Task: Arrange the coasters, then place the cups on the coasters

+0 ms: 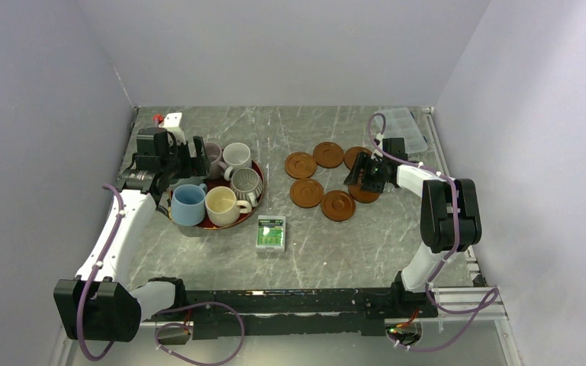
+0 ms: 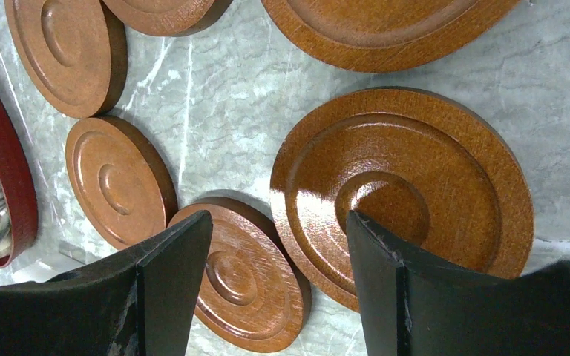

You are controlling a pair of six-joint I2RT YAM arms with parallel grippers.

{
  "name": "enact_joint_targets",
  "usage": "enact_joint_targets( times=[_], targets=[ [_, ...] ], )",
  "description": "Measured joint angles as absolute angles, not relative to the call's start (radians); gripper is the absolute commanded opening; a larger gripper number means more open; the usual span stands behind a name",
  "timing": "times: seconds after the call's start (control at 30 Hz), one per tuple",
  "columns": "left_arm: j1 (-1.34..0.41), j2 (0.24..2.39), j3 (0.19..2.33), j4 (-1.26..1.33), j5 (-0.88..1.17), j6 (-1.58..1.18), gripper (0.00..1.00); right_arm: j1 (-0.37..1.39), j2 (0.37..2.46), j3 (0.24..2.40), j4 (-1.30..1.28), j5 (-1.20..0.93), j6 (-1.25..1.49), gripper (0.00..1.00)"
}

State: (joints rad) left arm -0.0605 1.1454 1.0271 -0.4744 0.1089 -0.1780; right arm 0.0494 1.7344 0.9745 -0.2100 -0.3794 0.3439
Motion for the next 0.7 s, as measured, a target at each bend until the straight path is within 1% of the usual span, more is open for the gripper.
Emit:
enact_joint_targets(
  times=[0.7],
  targets=[
    [-0.06,1.145,1.027,-0.474,0.109,-0.178,0.93,0.051,1.738,0.967,-0.179,-0.407,0.37,0.71]
  ],
)
